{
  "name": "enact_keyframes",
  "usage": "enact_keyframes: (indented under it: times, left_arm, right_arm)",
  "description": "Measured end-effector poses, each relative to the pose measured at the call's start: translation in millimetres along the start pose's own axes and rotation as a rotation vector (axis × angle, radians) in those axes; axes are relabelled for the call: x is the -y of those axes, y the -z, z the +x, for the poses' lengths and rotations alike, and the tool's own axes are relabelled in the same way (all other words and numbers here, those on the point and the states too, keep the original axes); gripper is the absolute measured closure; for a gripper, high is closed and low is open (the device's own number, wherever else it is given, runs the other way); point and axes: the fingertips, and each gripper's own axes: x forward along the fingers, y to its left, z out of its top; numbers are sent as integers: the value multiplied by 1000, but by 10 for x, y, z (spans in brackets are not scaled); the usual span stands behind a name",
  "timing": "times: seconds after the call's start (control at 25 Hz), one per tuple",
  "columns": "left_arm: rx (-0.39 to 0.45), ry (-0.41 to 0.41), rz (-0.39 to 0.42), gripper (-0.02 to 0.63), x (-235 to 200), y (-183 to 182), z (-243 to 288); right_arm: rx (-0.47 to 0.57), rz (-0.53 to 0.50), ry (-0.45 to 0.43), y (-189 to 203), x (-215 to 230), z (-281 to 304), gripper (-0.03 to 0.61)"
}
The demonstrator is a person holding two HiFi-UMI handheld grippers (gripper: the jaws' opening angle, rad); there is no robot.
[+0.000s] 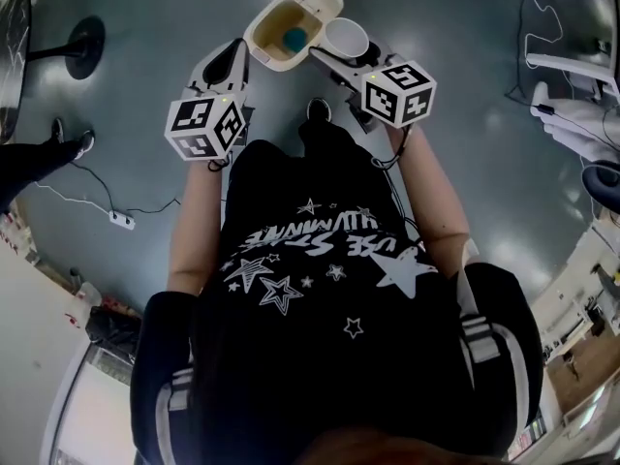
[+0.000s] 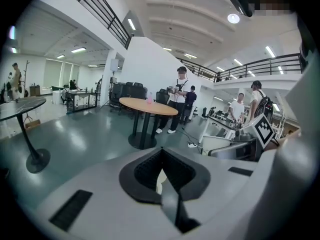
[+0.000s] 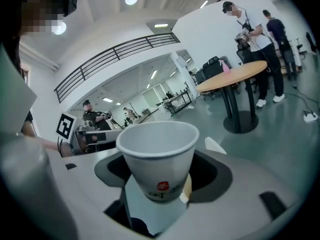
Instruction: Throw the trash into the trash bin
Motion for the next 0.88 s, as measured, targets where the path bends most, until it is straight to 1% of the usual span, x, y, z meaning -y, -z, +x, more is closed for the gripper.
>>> enact_keyframes:
  times: [0.2,0.48,0.64,0.88]
  left_arm:
    - [7,-40,-3,603,-5,22,61]
    - [-17,-65,-74,603,-195,270,155]
    - [-32,-46,-84,603,-398,382,333]
    - [-65,-2,-71,603,-735,518,670]
  right_arm:
    - [-35,-19,-35,-1,127,136,255]
    - [-62,-17,-31,134,211,325,255]
    - [-88,-34,-11,189,288,553,255]
    - [-77,-2,48,195,402,908,255]
